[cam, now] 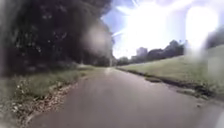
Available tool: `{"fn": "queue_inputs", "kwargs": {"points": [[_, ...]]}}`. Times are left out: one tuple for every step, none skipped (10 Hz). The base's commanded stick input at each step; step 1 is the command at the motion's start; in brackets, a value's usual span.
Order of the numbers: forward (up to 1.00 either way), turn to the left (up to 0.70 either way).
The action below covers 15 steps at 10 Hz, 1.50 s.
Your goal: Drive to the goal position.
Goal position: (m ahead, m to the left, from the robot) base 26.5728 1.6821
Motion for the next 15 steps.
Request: {"fn": "queue_inputs", "kwargs": {"points": [[0.70,-0.05],[0.70,0.00],[0.70,0.00],[0.70,0.00],[0.70,0.00],[0.70,0.00],[0.70,0.00],[0.70,0.00],[0.70,0.00],[0.70,0.00],[0.45,0.00],[0.45,0.00],[0.45,0.00],[0.45,0.00],[0.45,0.00]]}}
